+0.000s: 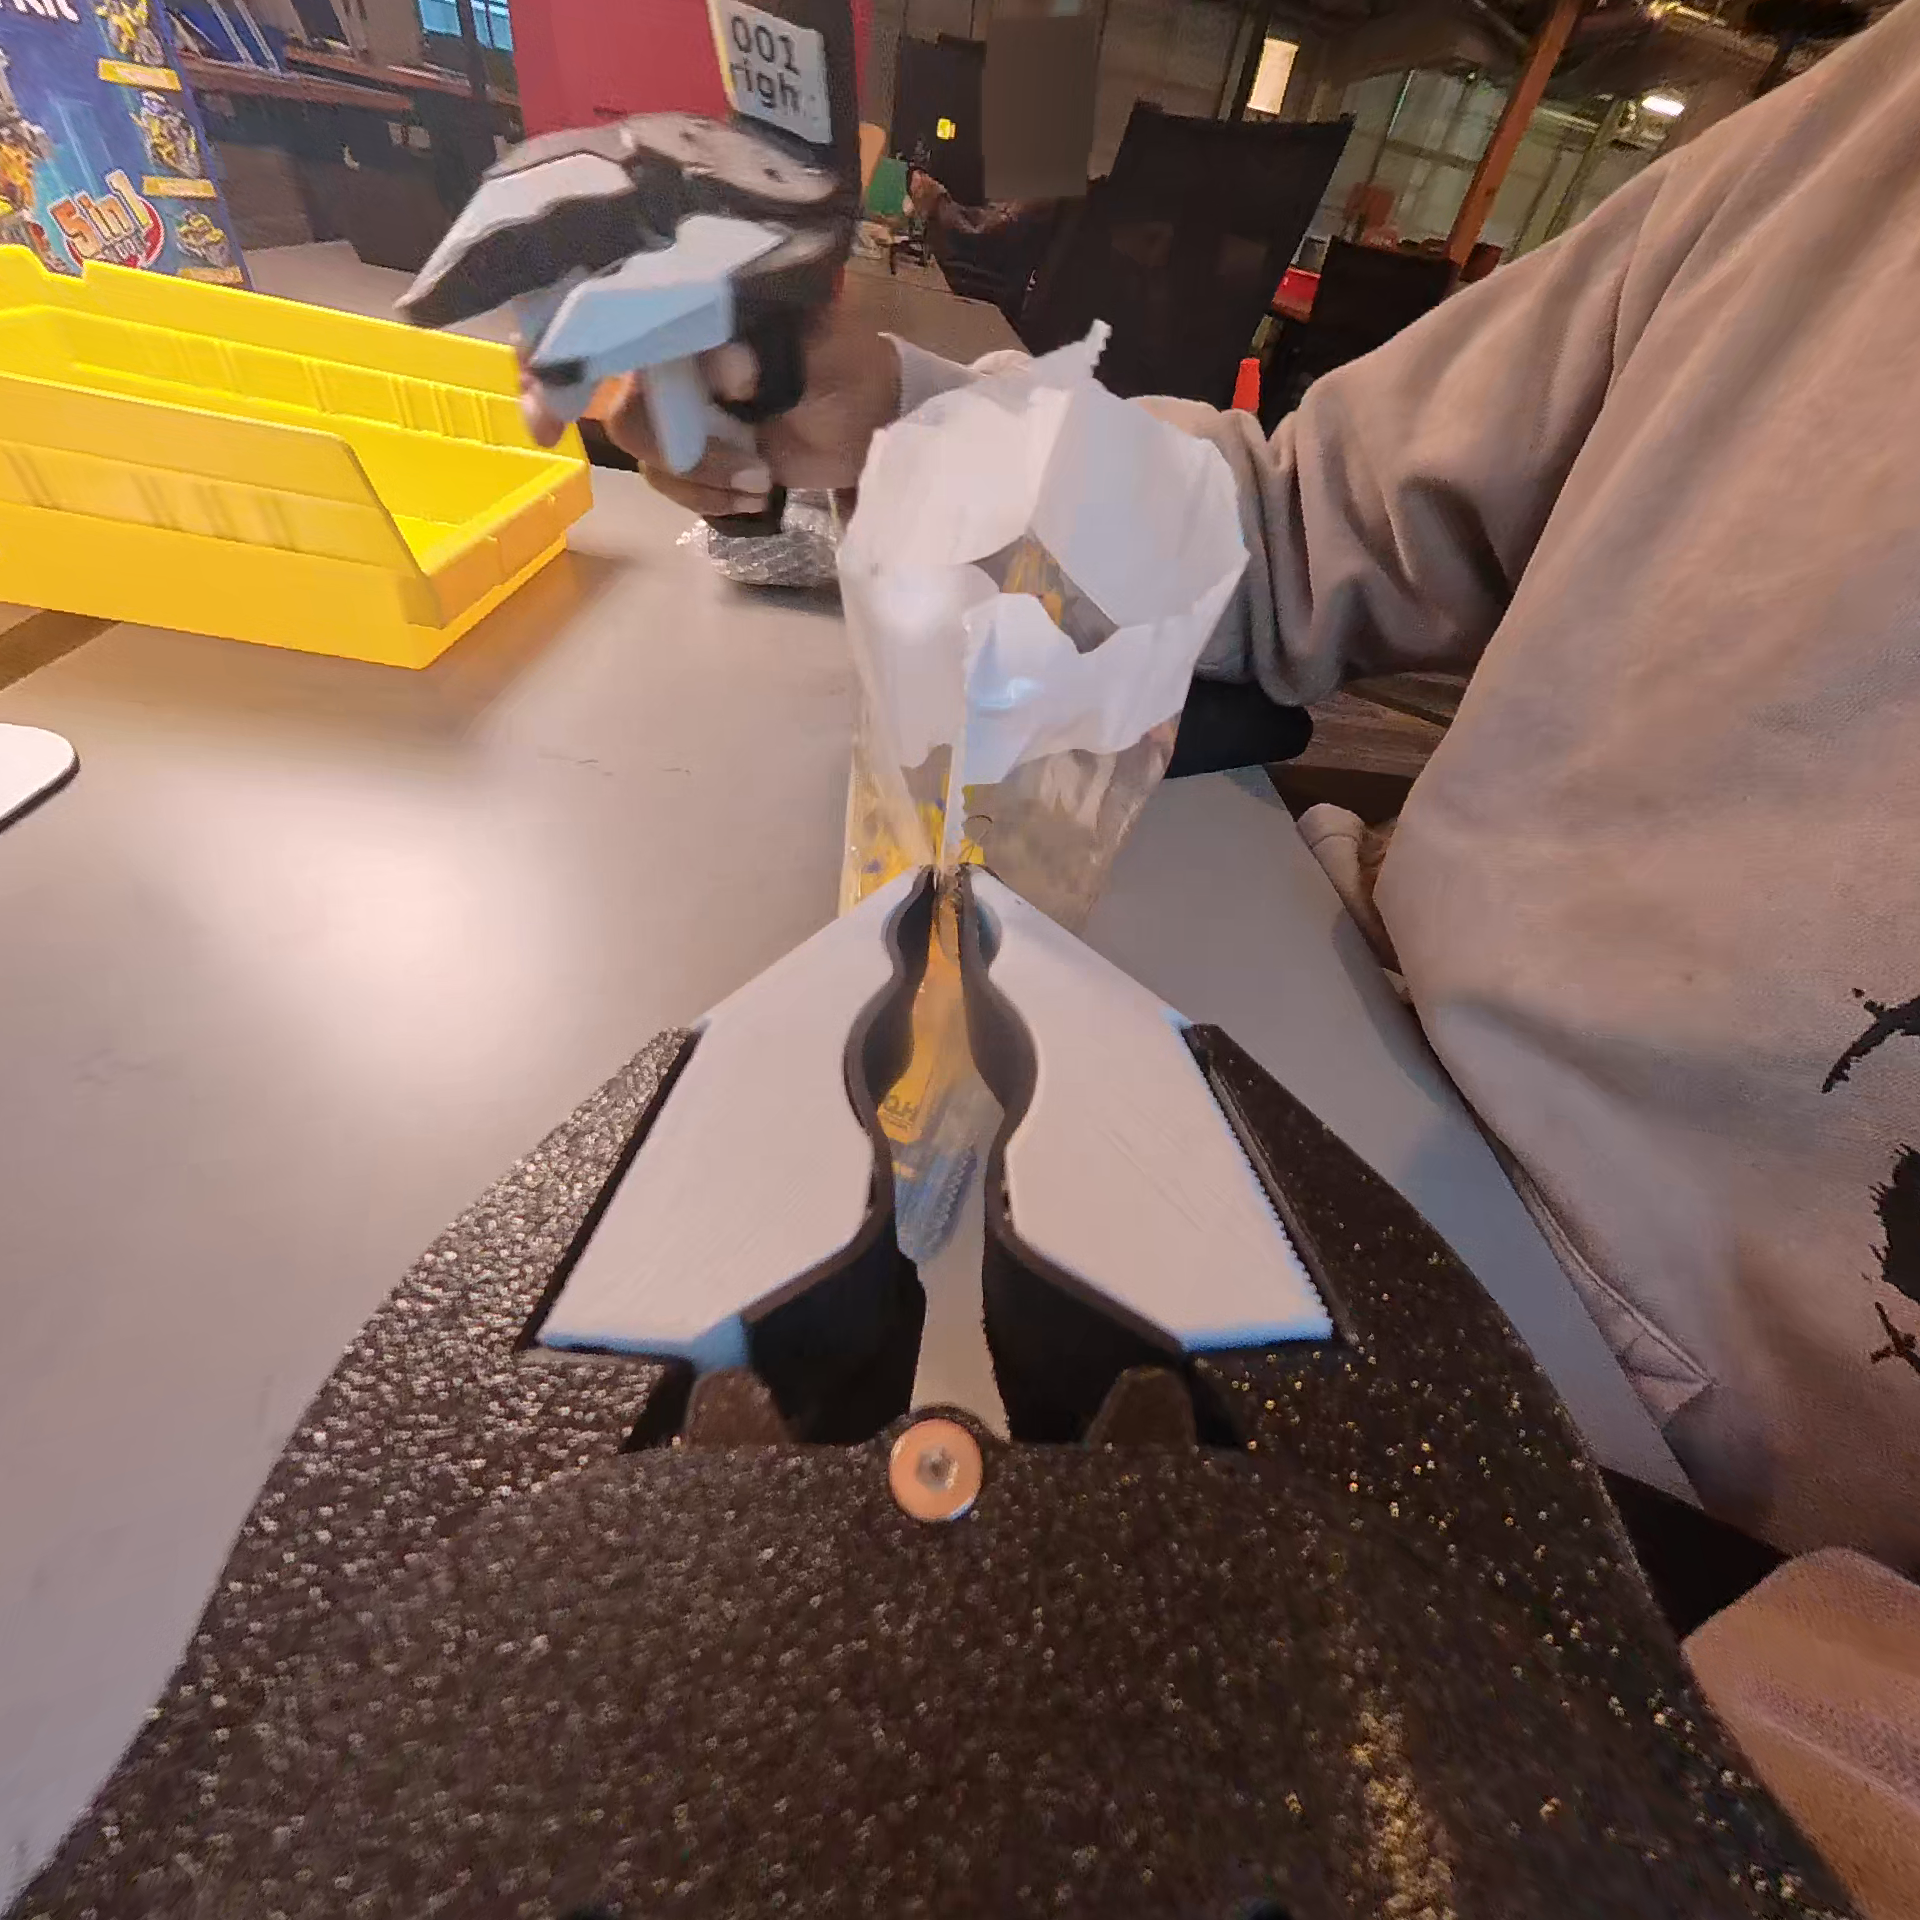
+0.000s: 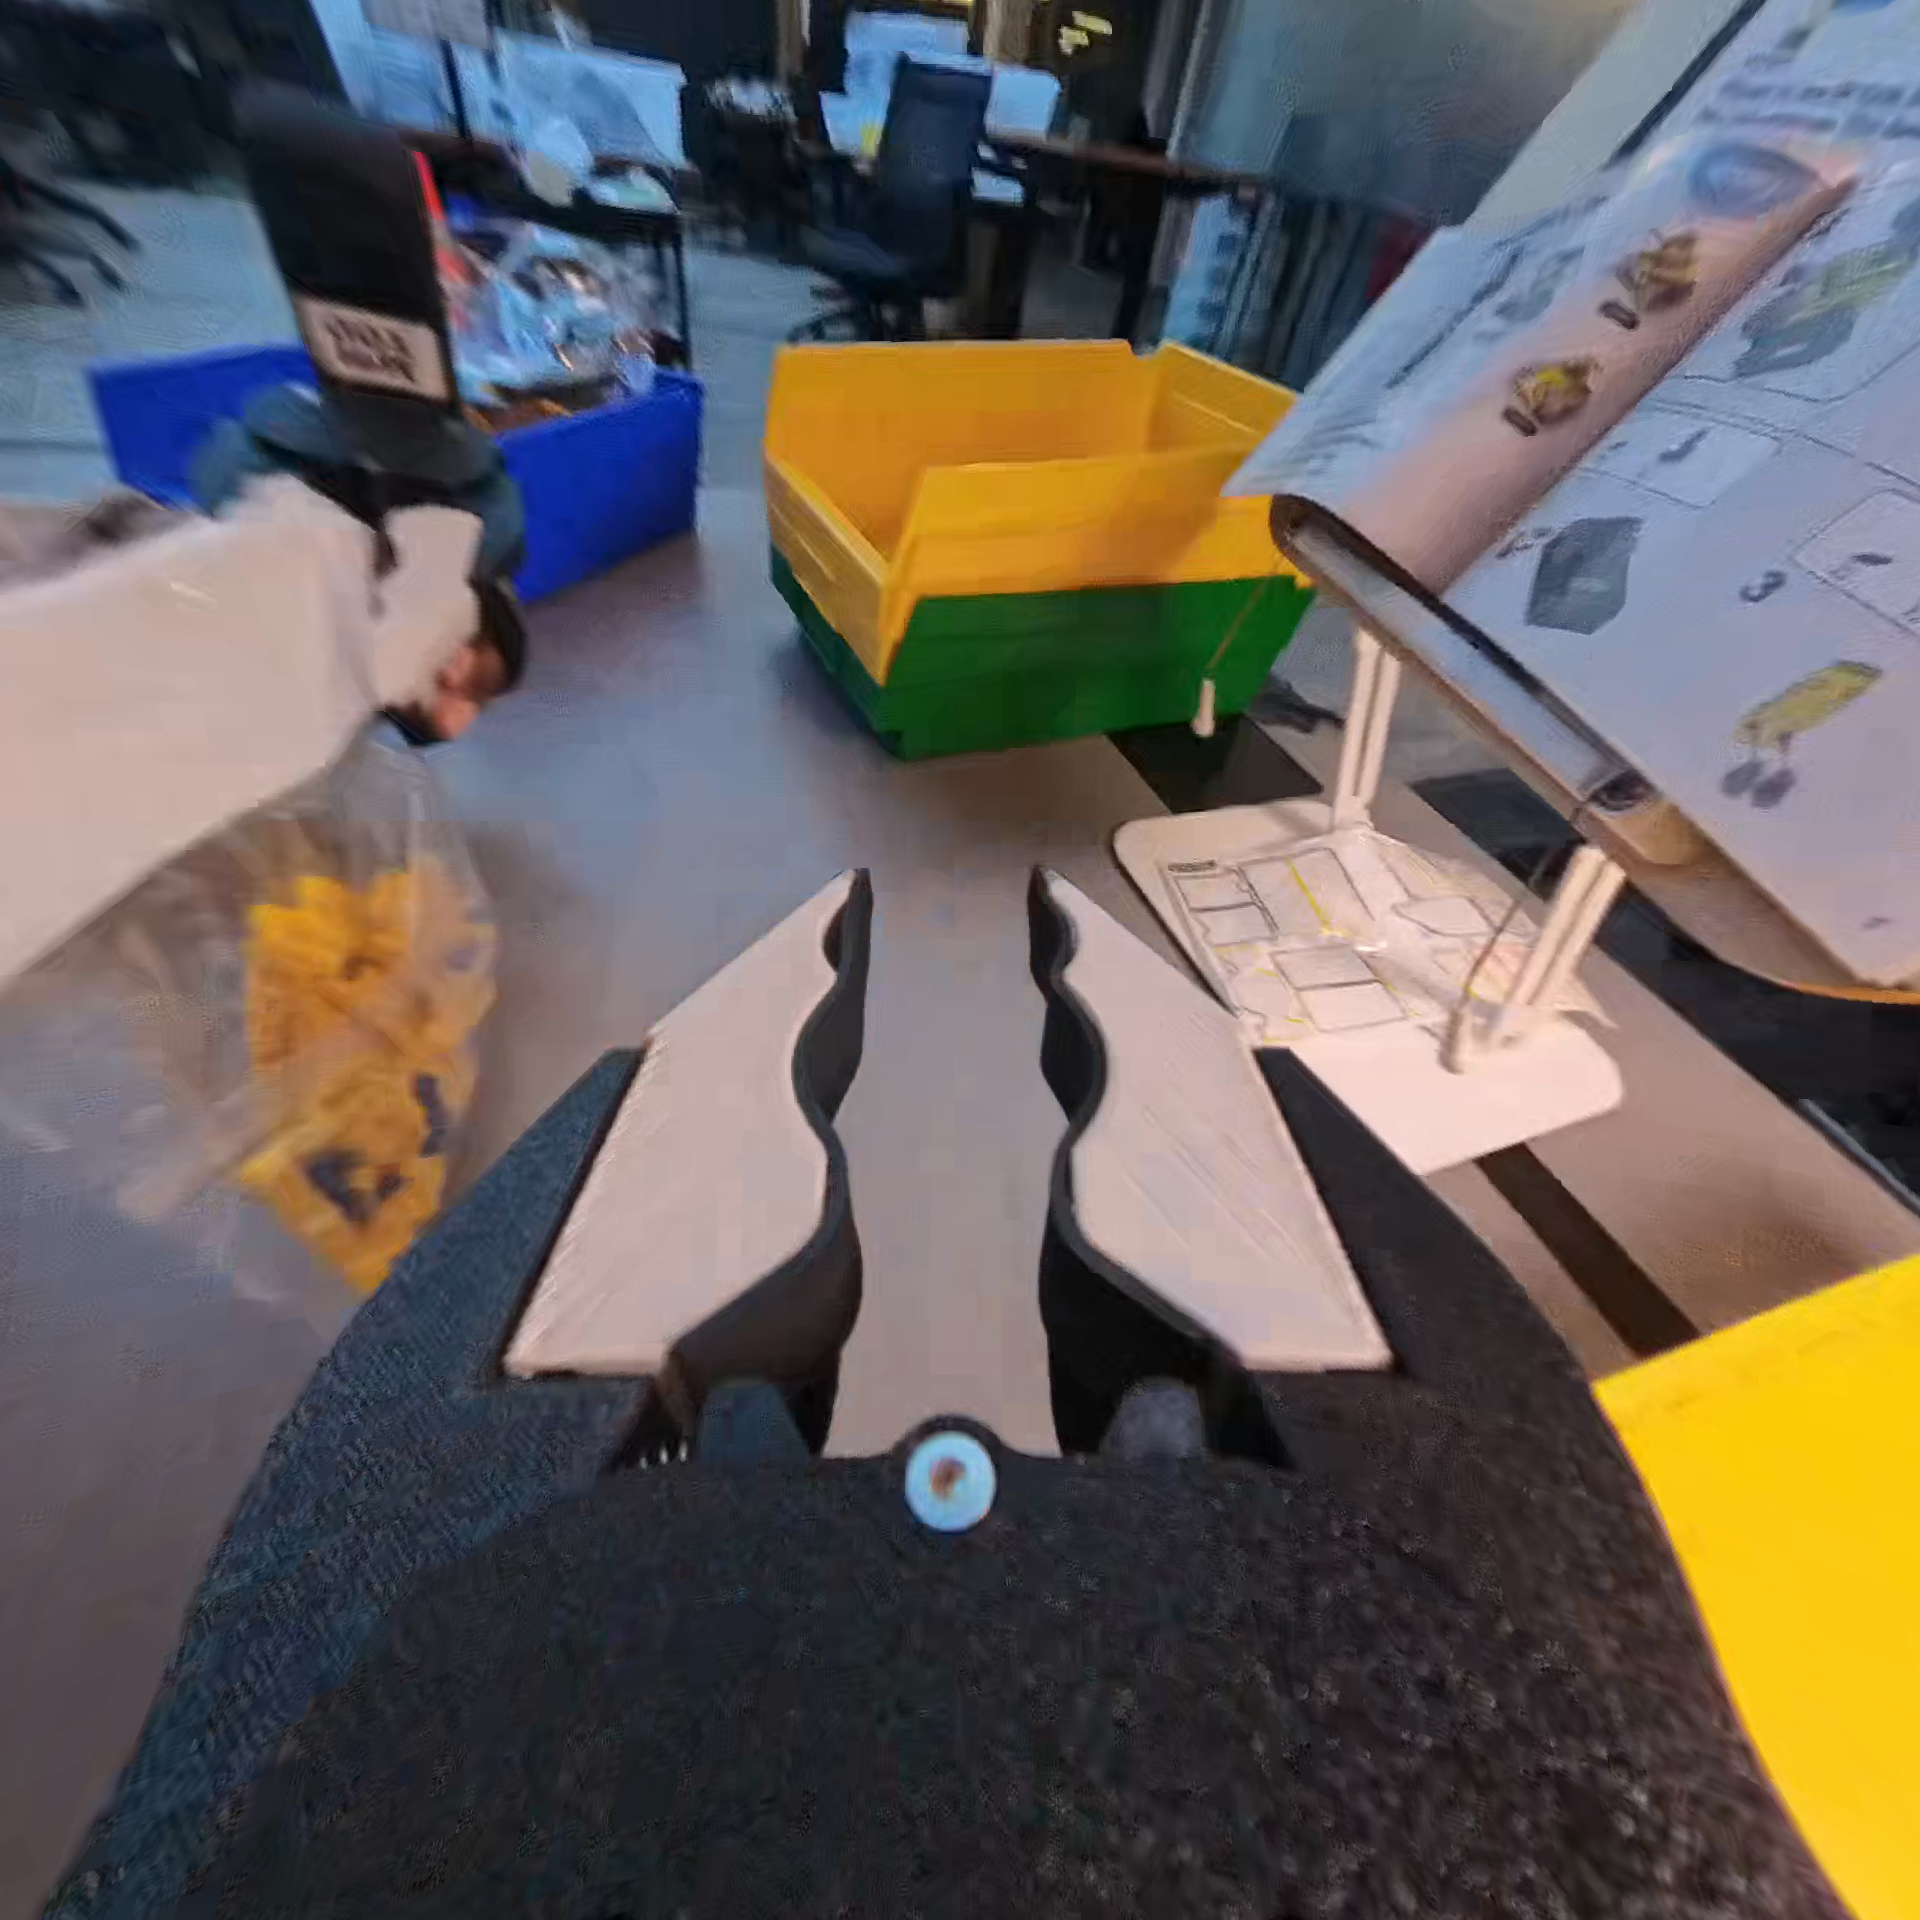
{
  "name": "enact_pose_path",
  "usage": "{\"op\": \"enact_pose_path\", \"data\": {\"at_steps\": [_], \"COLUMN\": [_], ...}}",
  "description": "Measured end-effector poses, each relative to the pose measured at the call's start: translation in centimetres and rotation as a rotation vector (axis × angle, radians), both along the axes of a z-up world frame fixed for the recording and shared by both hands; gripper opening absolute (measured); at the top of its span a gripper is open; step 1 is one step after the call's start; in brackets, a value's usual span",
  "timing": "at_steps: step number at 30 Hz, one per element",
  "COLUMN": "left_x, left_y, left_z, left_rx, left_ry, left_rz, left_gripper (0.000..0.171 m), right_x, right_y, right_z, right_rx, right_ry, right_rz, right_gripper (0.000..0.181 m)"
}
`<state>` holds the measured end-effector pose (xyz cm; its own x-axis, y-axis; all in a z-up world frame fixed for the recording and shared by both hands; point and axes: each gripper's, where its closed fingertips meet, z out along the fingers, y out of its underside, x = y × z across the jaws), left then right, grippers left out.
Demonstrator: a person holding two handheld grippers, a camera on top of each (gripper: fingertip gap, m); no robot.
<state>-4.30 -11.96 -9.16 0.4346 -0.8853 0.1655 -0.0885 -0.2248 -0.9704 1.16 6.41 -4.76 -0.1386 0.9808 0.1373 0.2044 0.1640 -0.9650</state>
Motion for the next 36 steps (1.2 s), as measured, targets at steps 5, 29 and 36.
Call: {"op": "enact_pose_path", "data": {"at_steps": [5, 29, 36], "left_x": [0.5, -1.5, -3.5], "left_y": [0.2, 5.2, 8.2], "left_z": [-0.4, -1.4, -5.0], "left_rx": [-0.010, -0.154, -0.391], "left_ry": [-0.014, -0.090, -0.109], "left_rz": [-0.009, 0.269, 0.477], "left_gripper": [0.002, 0.004, 0.010], "right_x": [-9.4, -1.6, 5.3], "right_y": [8.9, 1.7, -2.2], "right_z": [-10.4, -3.8, 2.9], "right_rx": [0.291, -0.082, -0.054], "right_ry": [-0.495, -0.363, -0.189], "right_rz": [-0.251, -0.118, -0.130], "right_gripper": [0.041, 0.000, 0.000]}}
